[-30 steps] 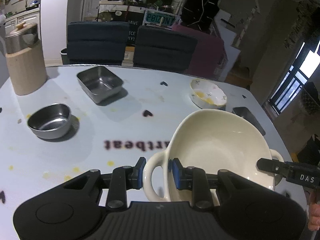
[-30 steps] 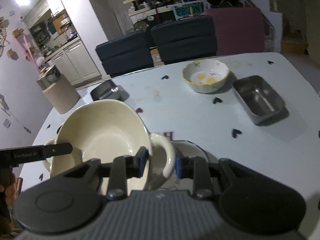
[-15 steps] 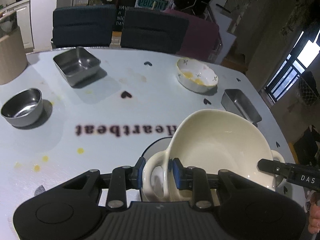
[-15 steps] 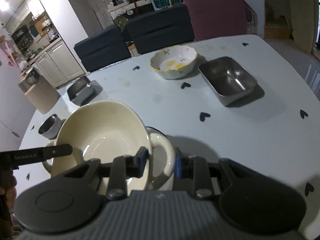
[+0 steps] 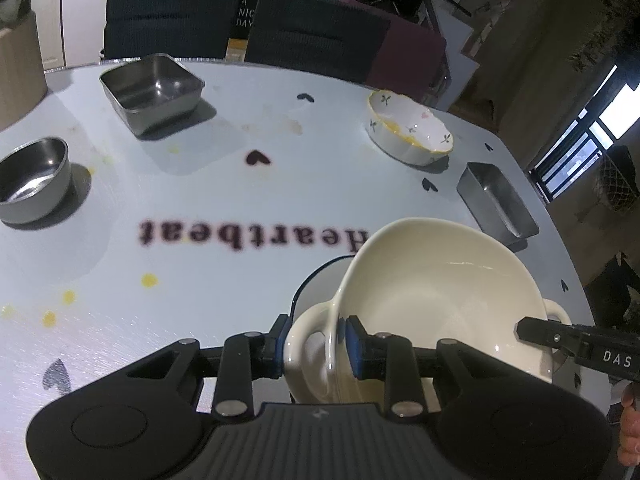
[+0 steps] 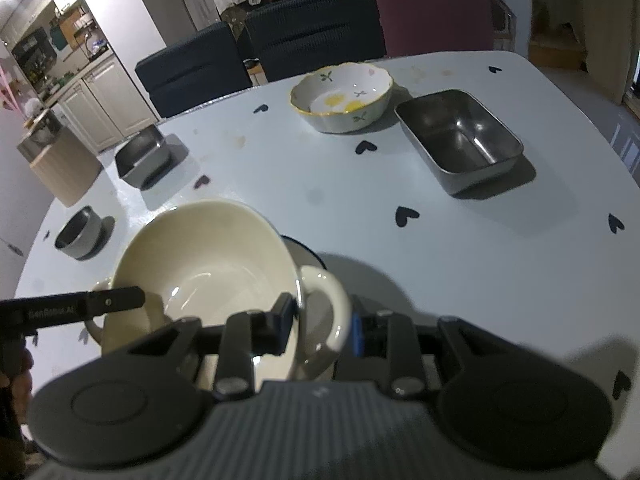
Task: Organize plates and bowls
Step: 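Lower the cream two-handled bowl onto the white leaf plate with both grippers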
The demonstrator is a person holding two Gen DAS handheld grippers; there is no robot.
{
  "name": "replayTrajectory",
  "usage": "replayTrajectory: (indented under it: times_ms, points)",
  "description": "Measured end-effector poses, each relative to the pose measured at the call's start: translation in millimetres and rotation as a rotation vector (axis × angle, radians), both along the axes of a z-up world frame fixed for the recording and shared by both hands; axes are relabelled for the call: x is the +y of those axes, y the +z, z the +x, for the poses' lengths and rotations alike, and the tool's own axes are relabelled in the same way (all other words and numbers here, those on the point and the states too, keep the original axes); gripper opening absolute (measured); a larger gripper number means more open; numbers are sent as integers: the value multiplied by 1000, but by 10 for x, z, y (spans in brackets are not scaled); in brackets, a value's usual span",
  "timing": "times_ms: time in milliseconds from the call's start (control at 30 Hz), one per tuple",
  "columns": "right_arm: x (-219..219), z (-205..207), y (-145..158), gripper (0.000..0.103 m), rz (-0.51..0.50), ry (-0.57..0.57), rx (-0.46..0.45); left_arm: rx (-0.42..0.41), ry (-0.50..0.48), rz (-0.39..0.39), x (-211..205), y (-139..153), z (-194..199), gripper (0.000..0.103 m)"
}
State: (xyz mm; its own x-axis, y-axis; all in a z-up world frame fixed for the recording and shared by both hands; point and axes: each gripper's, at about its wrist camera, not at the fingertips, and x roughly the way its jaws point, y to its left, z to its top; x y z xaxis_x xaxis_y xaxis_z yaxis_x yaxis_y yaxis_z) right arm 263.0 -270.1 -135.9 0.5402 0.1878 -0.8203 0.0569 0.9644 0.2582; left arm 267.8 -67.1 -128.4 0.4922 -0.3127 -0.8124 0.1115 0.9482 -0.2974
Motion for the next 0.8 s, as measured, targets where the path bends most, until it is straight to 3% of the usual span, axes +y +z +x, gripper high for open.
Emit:
replayTrajectory:
  times_ms: [133,267,800]
  points:
    - [31,29,-40,33,-20,3,17,16,-14,21,-20,-98,51,33]
    - [78,54,-58,33,-52,11,27,51,4,-19,42,-202,102,33]
    - [177,156,-108,32,-76,37,60,75,-26,14,79,-285,137,34]
